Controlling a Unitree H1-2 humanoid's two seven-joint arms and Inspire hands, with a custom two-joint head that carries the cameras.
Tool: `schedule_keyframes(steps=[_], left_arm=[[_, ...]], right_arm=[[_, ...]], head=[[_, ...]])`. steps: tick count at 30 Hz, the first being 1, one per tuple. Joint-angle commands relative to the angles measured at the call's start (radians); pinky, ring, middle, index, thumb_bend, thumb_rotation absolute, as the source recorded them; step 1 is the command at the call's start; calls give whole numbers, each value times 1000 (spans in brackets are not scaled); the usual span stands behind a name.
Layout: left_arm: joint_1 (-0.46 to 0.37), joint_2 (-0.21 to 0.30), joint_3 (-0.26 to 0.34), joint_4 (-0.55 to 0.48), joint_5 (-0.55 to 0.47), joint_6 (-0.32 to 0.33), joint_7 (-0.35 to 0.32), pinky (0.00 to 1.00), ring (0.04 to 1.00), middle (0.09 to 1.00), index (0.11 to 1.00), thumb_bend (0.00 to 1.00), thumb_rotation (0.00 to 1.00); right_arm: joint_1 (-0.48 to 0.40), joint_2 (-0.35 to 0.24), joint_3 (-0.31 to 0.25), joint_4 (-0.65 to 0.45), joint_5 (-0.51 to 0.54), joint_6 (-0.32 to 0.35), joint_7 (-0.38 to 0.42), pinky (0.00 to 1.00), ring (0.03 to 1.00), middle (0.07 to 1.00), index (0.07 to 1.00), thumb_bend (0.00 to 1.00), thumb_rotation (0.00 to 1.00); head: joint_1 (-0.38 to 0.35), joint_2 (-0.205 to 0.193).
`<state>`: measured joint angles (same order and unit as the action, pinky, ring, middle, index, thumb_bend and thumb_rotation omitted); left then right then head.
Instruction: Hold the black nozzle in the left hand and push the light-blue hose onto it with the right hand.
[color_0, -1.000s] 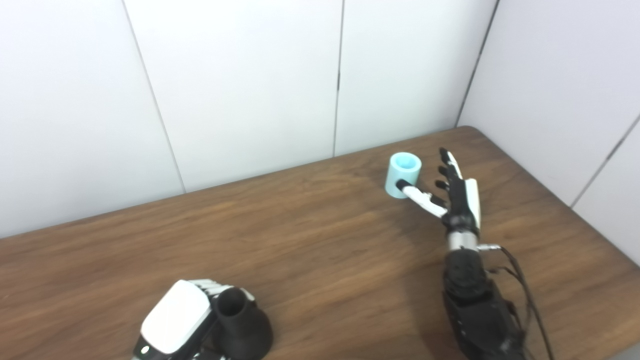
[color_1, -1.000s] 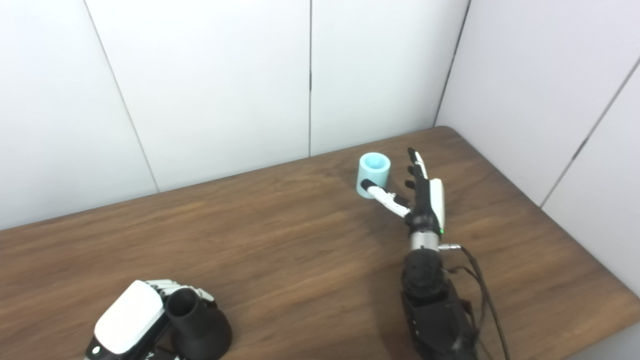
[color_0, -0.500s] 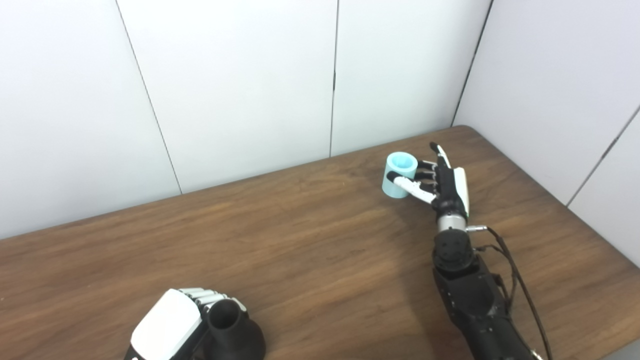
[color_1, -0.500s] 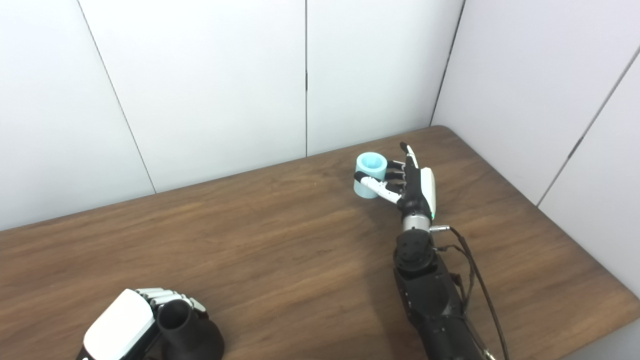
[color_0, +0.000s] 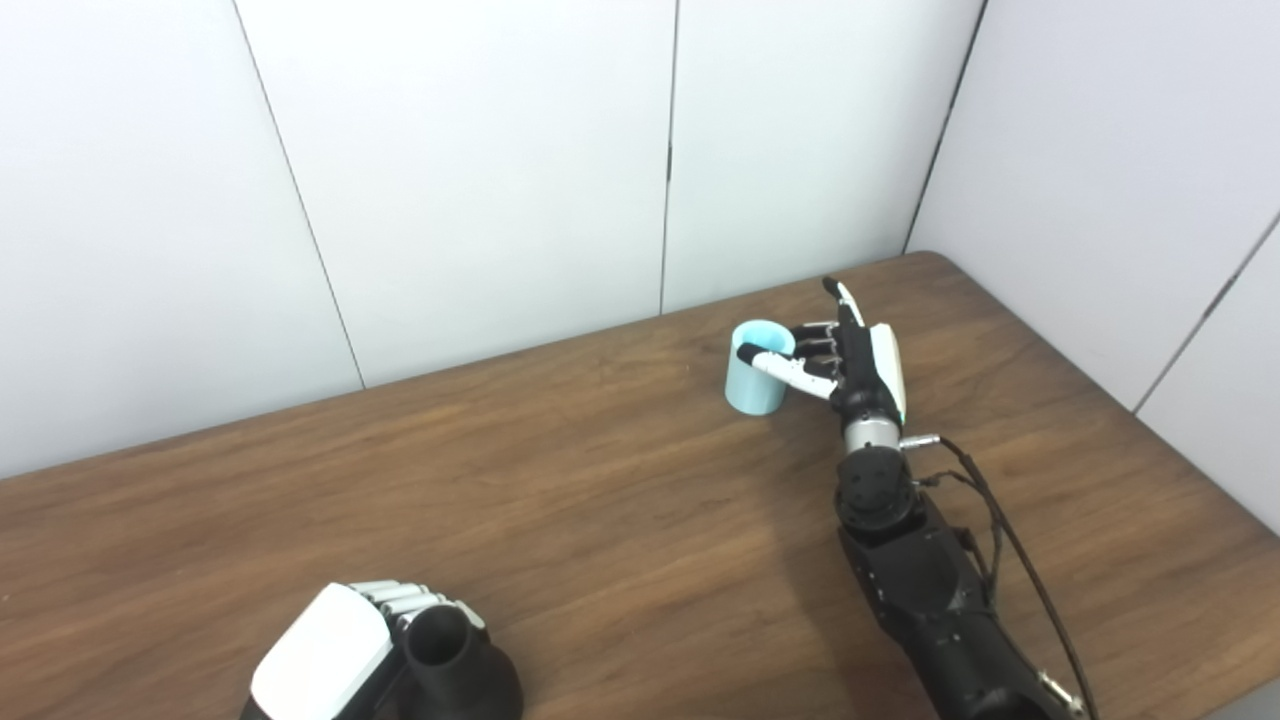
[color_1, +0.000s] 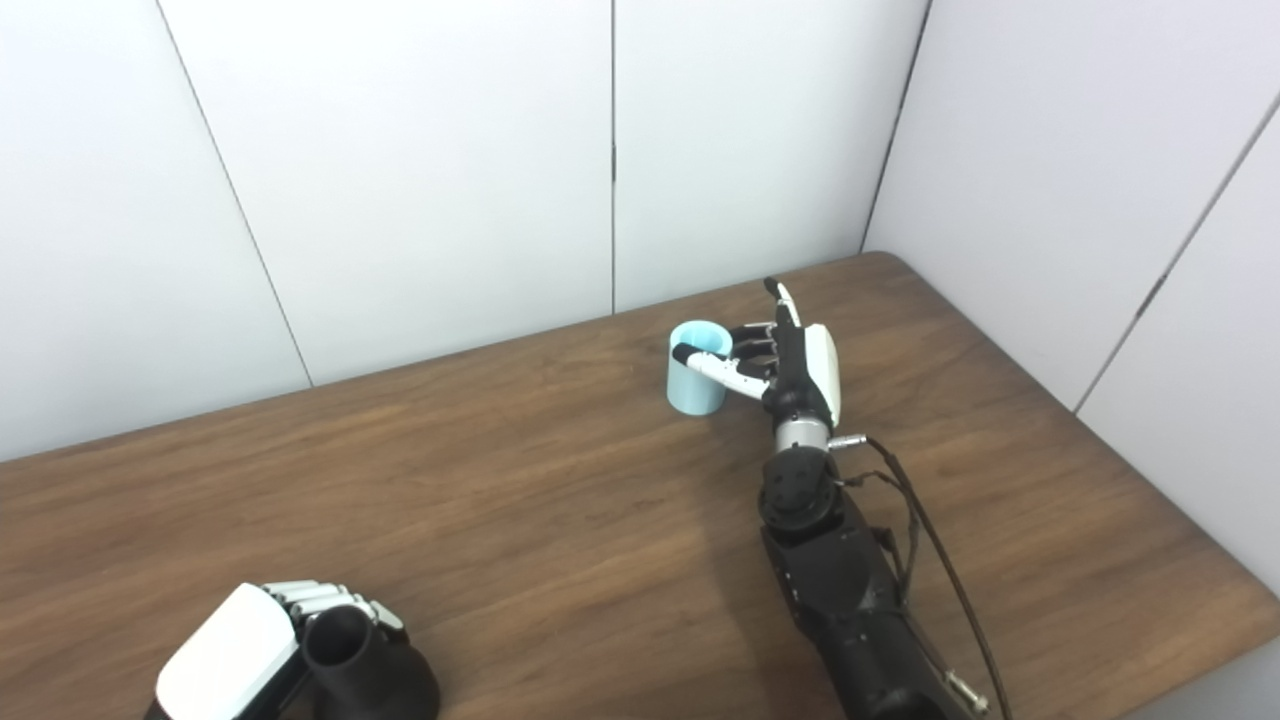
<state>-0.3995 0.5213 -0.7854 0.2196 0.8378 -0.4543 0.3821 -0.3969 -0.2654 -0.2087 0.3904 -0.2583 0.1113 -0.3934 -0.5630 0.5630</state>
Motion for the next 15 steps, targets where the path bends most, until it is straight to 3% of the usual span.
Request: schedule_keyframes(steps=[1,2,7,8,9,15], left_arm=[[45,29,-30,26,21,-15,-79,413,544,495,484,521,0],[45,30,-30,25,22,-15,-78,415,542,494,485,521,0],[49,32,-23,21,33,-15,-80,416,543,493,487,521,0],[50,32,-24,20,33,-15,-77,407,543,494,486,521,0],[50,32,-25,20,33,-15,-76,401,542,494,486,521,0],[49,35,-23,19,38,-15,-85,399,548,494,485,521,0]], right_arm=[[-27,-27,10,-9,-14,-2,2,420,577,634,933,1000,392],[-27,-29,14,-7,-16,-1,3,506,666,727,933,1000,388],[-11,-45,53,-18,-9,-2,64,678,827,890,951,1000,420],[-7,-53,67,-19,-8,-9,86,825,921,955,973,1000,444],[-4,-58,77,-20,-8,-15,99,904,969,986,986,1000,460],[24,-96,152,-63,-29,10,197,946,1000,1000,998,1000,590]], head=[[-2,0],[-1,0],[-1,1],[-1,1],[-1,1],[-2,0]])
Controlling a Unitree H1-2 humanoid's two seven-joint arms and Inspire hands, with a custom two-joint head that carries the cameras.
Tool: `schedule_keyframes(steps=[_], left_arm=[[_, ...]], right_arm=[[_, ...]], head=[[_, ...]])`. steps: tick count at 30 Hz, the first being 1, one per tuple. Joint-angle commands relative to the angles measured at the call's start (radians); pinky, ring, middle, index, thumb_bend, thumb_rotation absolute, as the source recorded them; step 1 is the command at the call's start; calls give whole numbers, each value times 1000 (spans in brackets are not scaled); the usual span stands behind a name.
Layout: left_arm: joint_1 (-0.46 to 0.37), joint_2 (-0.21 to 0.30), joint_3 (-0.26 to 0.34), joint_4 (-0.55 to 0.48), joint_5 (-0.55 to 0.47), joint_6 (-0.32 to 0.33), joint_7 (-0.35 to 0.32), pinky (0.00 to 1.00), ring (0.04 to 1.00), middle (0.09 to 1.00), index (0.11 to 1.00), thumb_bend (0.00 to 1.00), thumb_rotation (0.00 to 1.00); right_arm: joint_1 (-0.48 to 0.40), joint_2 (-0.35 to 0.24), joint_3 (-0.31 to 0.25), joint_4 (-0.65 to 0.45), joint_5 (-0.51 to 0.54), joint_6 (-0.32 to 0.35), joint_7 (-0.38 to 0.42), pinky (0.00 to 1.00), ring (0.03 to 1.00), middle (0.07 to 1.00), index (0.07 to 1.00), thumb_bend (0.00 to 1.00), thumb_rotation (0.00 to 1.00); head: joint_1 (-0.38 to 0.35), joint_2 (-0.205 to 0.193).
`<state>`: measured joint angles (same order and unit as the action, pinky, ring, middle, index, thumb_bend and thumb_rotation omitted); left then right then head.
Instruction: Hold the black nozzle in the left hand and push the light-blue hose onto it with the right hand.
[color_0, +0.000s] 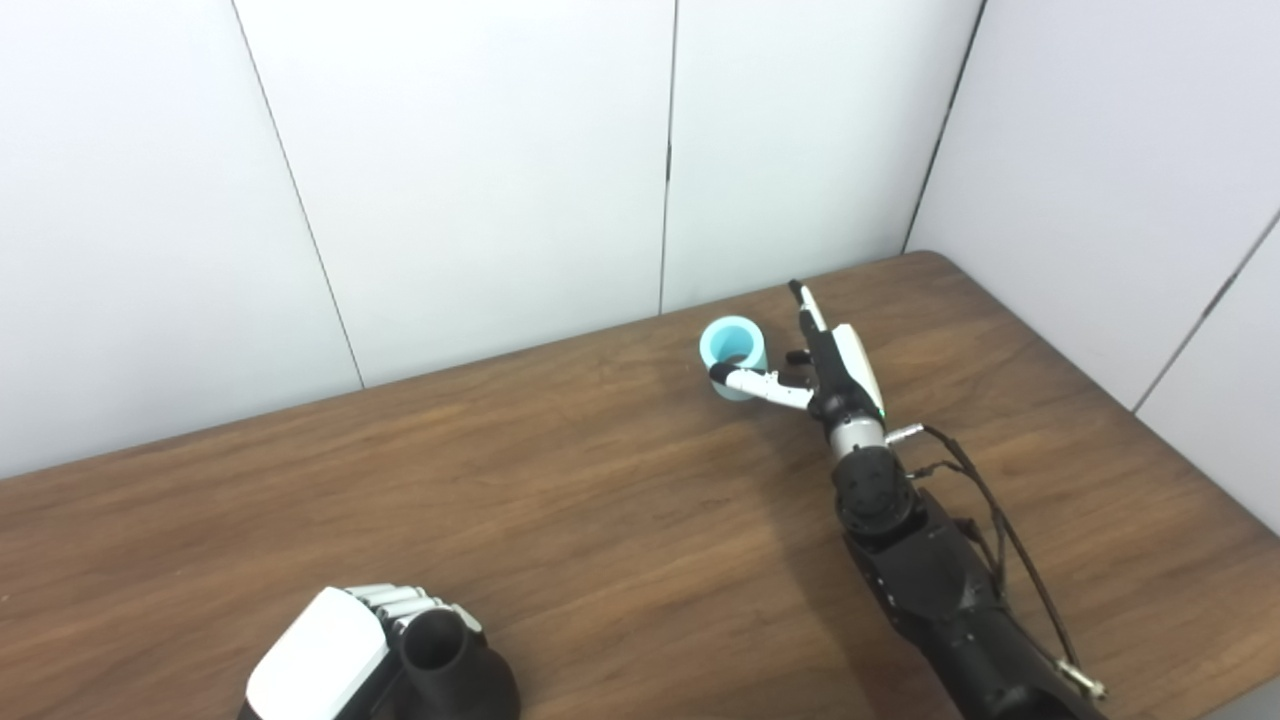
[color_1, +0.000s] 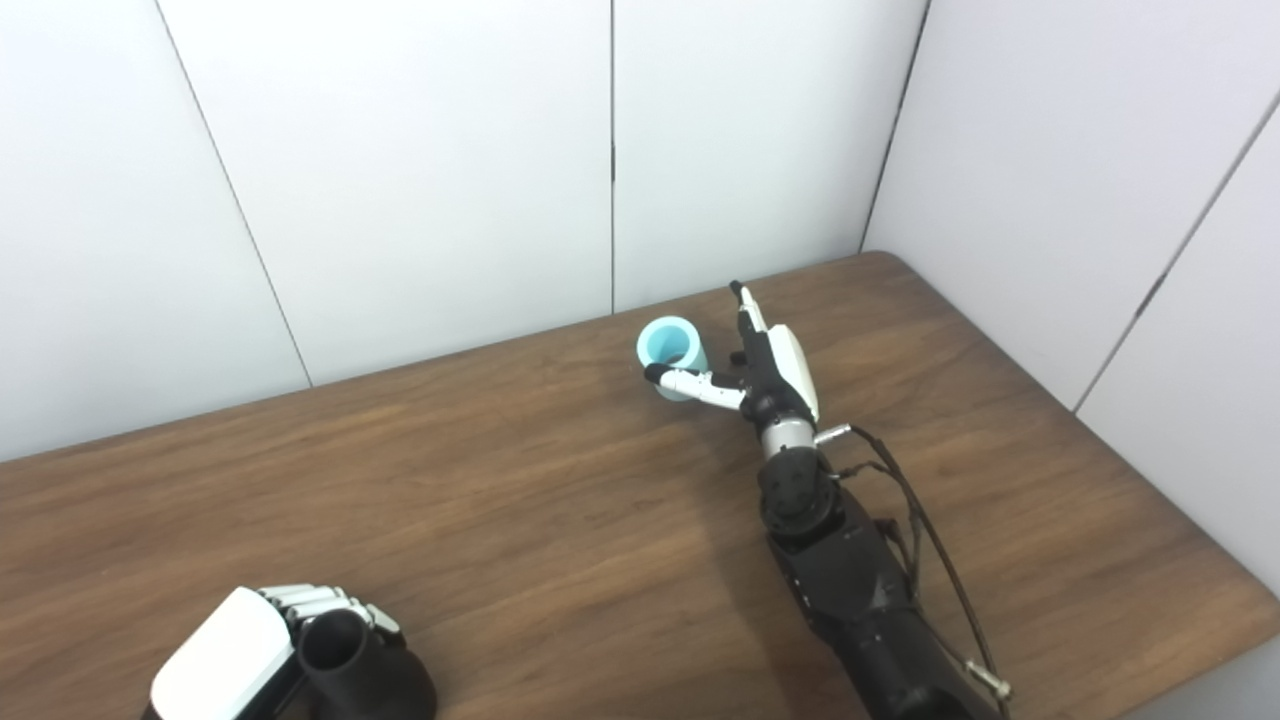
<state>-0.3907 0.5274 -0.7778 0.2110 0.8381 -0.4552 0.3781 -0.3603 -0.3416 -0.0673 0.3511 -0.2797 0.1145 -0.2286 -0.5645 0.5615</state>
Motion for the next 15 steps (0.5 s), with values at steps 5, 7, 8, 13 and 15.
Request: schedule_keyframes(steps=[5,7,8,13,15], left_arm=[[38,29,-32,26,32,-14,-79,422,542,496,482,521,0],[38,28,-32,27,29,-14,-78,422,542,496,482,521,0],[37,29,-35,27,29,-14,-73,424,540,495,482,521,0],[42,28,-28,24,38,-14,-80,417,540,495,484,521,0],[44,28,-26,25,38,-14,-80,415,542,494,485,521,0]], right_arm=[[3,-34,55,-62,-31,37,91,922,988,1000,980,1000,562],[5,-36,68,-70,-40,46,107,919,987,1000,976,1000,558],[6,-35,70,-74,-35,48,115,925,989,1000,973,1000,546],[4,-23,74,-73,-27,48,131,847,940,966,947,1000,498],[2,-12,64,-66,-11,47,133,655,813,878,946,1000,474]], head=[[0,1],[0,1],[3,0],[6,-2],[6,-2]])
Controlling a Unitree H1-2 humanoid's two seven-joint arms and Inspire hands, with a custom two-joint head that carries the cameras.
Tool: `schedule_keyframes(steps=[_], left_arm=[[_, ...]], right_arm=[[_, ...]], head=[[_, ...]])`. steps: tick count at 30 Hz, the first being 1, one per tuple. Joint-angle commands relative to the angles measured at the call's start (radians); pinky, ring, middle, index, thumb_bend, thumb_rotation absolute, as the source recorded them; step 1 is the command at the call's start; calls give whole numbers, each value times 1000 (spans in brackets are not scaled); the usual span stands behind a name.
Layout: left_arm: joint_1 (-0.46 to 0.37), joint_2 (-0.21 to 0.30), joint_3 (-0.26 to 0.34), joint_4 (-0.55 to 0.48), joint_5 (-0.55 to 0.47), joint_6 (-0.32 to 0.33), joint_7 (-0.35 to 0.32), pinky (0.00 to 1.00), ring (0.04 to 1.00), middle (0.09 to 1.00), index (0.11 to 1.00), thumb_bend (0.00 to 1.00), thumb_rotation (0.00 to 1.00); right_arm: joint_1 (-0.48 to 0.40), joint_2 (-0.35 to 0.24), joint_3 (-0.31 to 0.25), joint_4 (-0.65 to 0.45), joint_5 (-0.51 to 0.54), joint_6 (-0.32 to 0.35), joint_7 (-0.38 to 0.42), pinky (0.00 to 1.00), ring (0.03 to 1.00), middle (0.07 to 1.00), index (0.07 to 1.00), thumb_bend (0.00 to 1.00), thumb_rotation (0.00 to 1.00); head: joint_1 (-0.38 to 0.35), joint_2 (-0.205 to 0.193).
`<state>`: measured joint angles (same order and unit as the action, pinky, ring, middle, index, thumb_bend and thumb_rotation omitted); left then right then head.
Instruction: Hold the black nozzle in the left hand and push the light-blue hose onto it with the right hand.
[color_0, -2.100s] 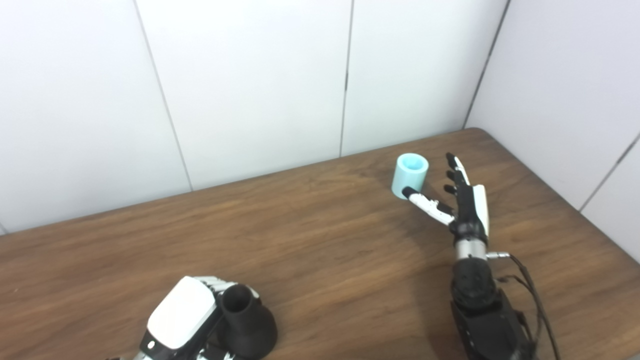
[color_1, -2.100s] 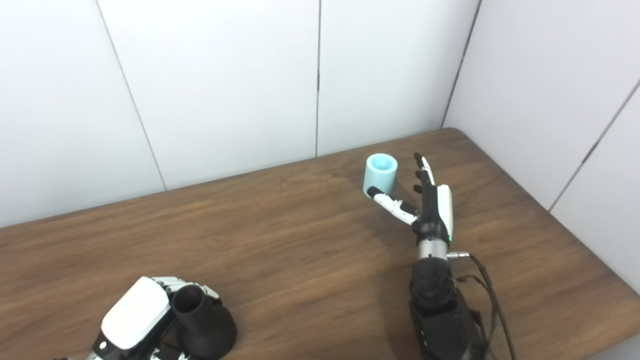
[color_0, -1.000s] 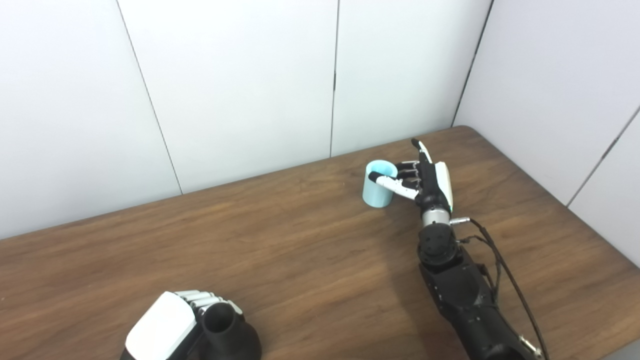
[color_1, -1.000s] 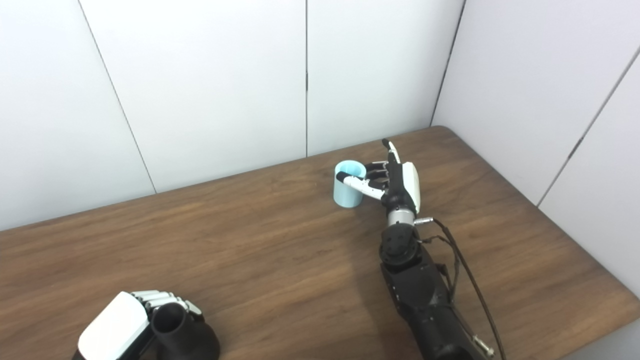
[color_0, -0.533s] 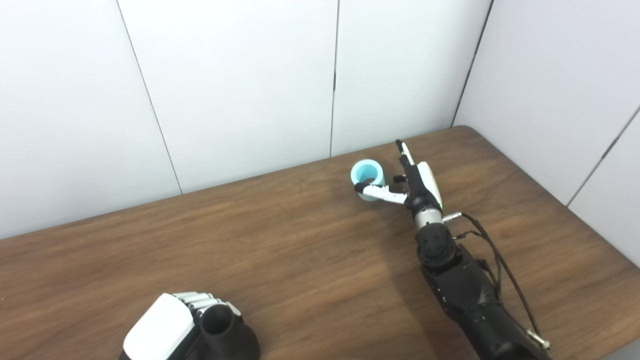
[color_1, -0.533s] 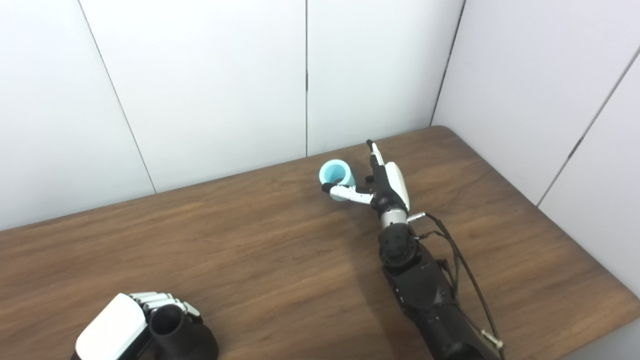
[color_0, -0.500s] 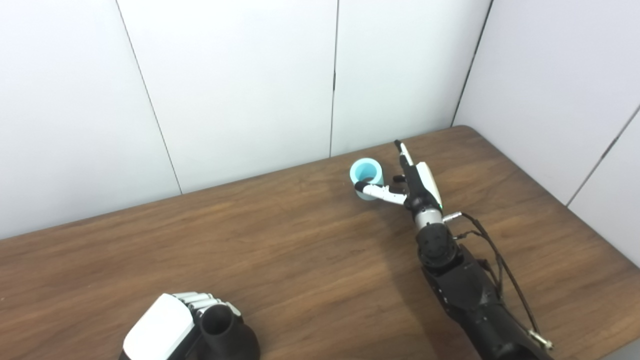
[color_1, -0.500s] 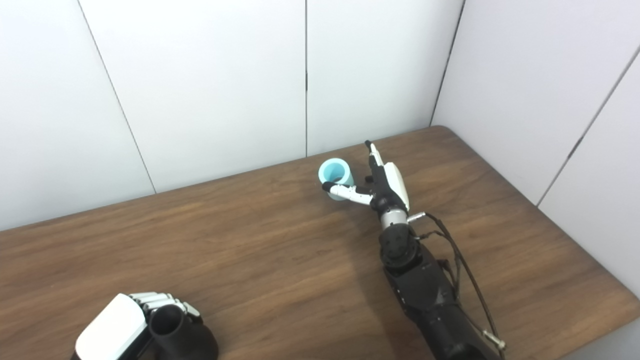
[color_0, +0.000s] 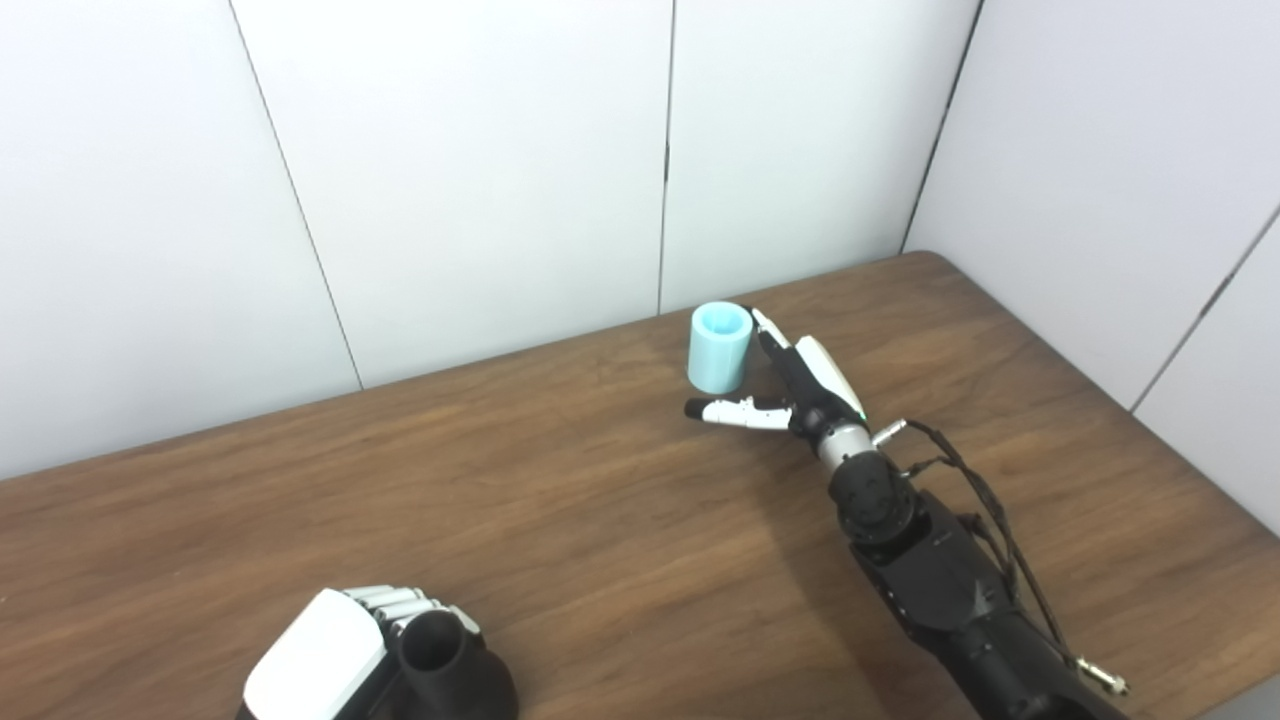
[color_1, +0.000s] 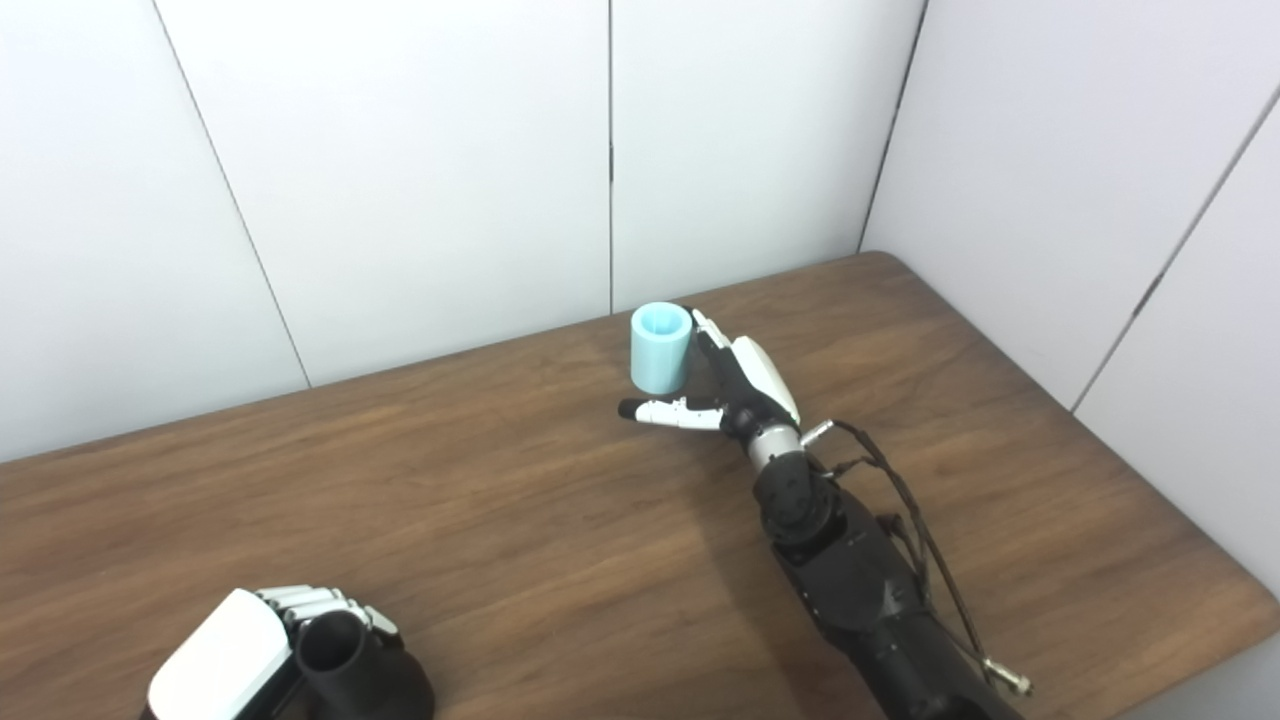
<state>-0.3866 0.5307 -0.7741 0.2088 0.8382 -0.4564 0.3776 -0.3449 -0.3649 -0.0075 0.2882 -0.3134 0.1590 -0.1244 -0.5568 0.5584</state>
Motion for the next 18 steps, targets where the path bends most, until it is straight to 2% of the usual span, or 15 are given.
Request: schedule_keyframes(steps=[1,2,3,7,8,9,10,13,14,15,17,18], left_arm=[[41,25,-30,25,39,-13,-82,415,542,494,485,522,0],[41,26,-29,24,40,-13,-84,415,543,494,486,521,0],[42,26,-29,23,41,-13,-85,416,544,494,486,521,0],[46,26,-23,21,37,-13,-85,408,544,495,483,521,0],[47,26,-22,20,37,-13,-87,403,544,496,483,521,0],[48,27,-21,20,37,-13,-89,400,545,496,483,521,0],[49,27,-20,18,38,-13,-92,401,546,496,483,521,0],[52,28,-19,14,40,-13,-92,405,545,496,483,521,0],[52,27,-18,14,41,-13,-92,406,545,495,484,521,0],[53,27,-17,15,42,-13,-93,403,547,495,484,521,0],[55,26,-12,14,43,-13,-102,398,548,495,484,521,0],[57,26,-9,12,41,-13,-110,397,551,496,483,521,0]], right_arm=[[-14,18,0,-2,28,7,28,600,777,854,946,1000,468],[-15,24,-4,0,32,11,25,480,661,752,947,1000,481],[-16,27,-7,1,32,14,24,455,648,726,947,1000,491],[-22,43,-32,11,48,27,8,466,649,717,942,1000,492],[-24,47,-39,16,50,25,1,319,452,528,937,1000,493],[-25,50,-44,18,50,23,-4,278,410,486,935,1000,493],[-26,53,-52,22,57,19,-9,253,389,466,934,1000,493],[-30,70,-90,38,111,-4,-16,279,446,541,937,1000,466],[-33,77,-105,45,134,-16,-17,366,552,642,933,1000,450],[-34,81,-114,50,148,-25,-19,649,776,826,936,1000,431],[-40,91,-139,67,189,-44,-15,840,916,942,942,1000,422],[-44,93,-146,75,203,-53,-14,905,956,970,949,1000,430]], head=[[-1,2],[-1,2],[-1,2],[0,2],[0,2],[0,2],[1,4],[5,4],[5,4],[7,4],[9,3],[9,3]])
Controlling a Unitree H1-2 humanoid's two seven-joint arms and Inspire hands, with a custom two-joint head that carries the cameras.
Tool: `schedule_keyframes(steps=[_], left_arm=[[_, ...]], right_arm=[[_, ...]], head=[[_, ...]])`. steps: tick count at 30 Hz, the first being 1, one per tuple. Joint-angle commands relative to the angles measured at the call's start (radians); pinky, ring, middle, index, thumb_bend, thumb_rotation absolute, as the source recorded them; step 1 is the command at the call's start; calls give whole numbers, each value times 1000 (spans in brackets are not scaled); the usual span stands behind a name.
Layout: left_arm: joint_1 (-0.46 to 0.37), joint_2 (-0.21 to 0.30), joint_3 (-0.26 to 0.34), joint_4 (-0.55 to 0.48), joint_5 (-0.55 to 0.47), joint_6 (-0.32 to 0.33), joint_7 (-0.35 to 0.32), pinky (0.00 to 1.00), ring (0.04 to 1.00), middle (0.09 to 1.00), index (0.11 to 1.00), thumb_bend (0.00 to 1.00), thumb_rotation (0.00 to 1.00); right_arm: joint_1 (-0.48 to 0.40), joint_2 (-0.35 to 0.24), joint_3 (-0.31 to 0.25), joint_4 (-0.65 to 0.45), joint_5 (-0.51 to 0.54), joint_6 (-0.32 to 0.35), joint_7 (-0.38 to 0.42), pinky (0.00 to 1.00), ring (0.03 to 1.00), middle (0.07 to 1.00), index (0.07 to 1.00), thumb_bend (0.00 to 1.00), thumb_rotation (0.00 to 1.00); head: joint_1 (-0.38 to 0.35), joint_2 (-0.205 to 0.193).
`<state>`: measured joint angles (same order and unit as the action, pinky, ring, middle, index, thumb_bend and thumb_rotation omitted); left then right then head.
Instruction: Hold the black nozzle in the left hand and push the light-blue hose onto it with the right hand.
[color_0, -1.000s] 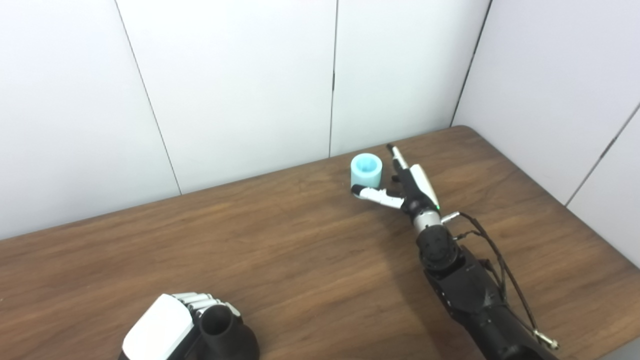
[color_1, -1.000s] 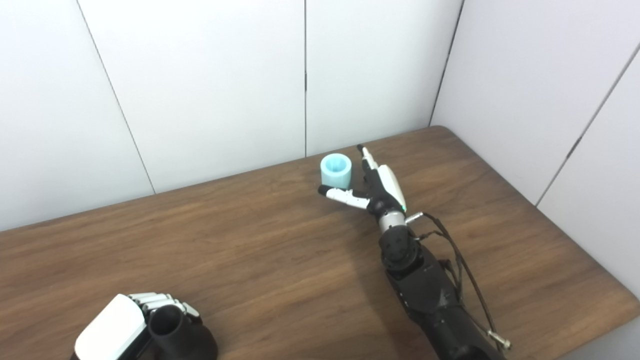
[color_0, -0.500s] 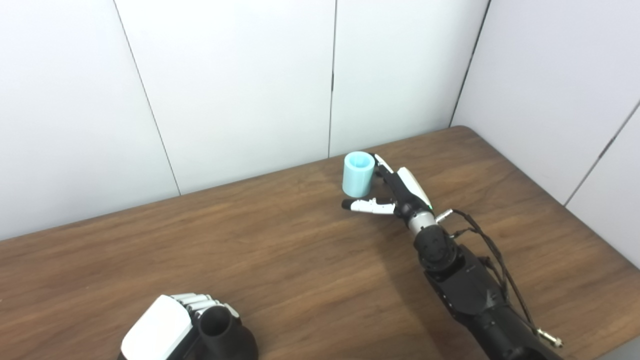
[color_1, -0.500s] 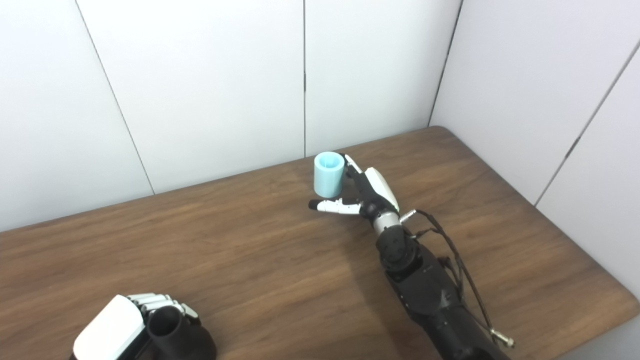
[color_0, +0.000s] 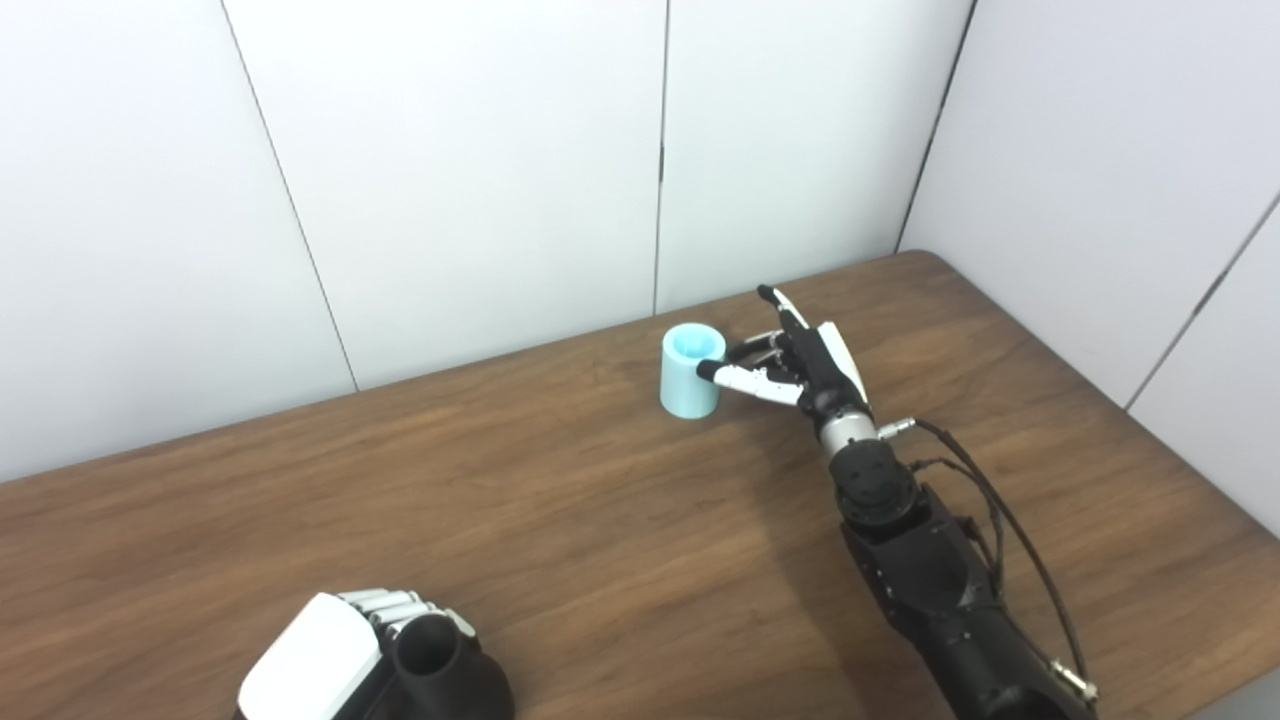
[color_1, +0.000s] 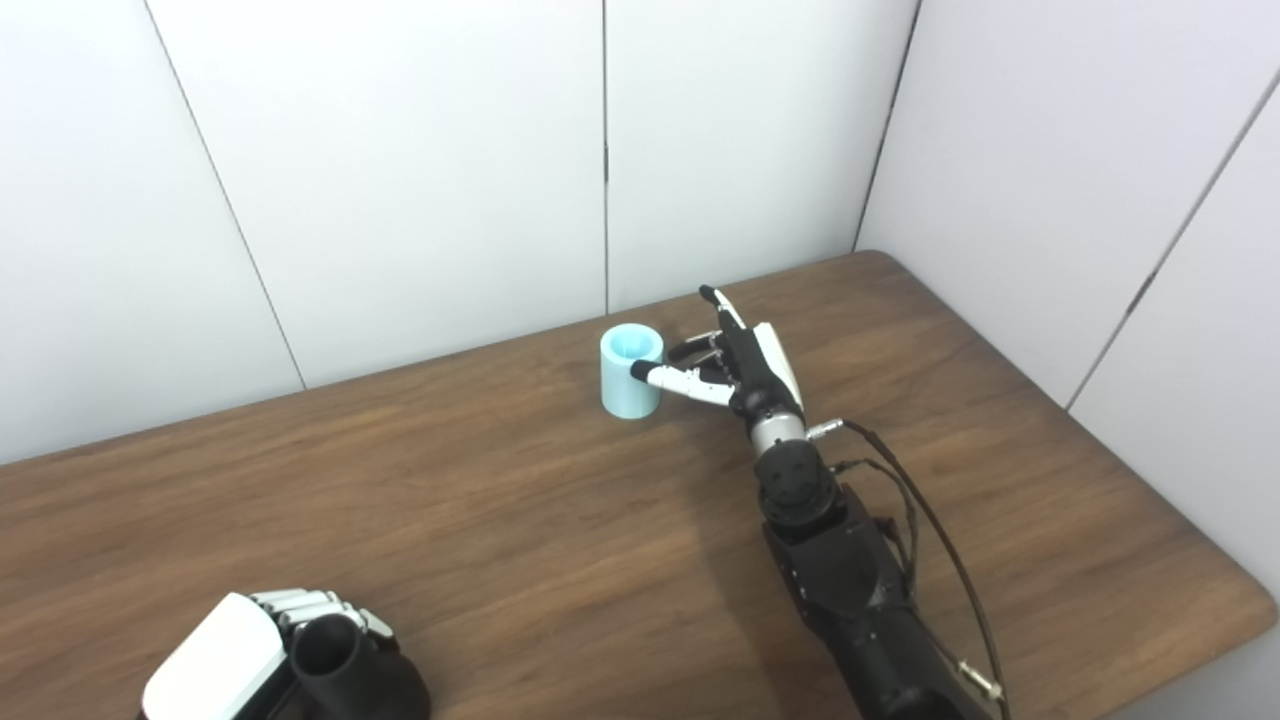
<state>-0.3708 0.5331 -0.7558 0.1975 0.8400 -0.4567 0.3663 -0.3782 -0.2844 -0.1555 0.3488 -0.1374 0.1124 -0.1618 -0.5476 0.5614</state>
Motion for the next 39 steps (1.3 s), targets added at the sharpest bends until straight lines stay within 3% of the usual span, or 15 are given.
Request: schedule_keyframes(steps=[1,12,16,18,21,31,39], left_arm=[[42,24,-24,20,38,-12,-105,400,554,497,482,521,0],[44,27,-20,20,34,-13,-107,409,550,497,482,521,0],[42,28,-22,22,41,-13,-106,417,551,497,482,521,0],[40,28,-24,24,43,-13,-104,411,553,497,482,521,0],[36,29,-33,31,47,-13,-87,397,550,497,482,521,0],[43,27,-26,25,39,-13,-98,397,549,498,479,521,0],[49,22,-21,24,43,-13,-102,411,543,496,482,521,0]], right_arm=[[-13,13,-2,23,37,-17,25,946,978,983,957,1000,442],[-19,-32,64,17,25,-11,75,926,983,997,978,1000,473],[-13,-55,100,-1,16,-12,108,871,966,1000,999,1000,526],[-11,-62,111,-9,22,-14,123,895,982,1000,1000,1000,545],[-10,-63,115,-20,36,-15,146,937,999,1000,1000,1000,536],[-28,-66,146,-32,30,-46,183,870,964,995,998,1000,534],[-41,-78,179,-37,-26,-7,185,823,933,979,979,1000,550]], head=[[1,0],[1,-5],[2,-6],[3,-7],[4,-7],[6,-5],[20,-8]])
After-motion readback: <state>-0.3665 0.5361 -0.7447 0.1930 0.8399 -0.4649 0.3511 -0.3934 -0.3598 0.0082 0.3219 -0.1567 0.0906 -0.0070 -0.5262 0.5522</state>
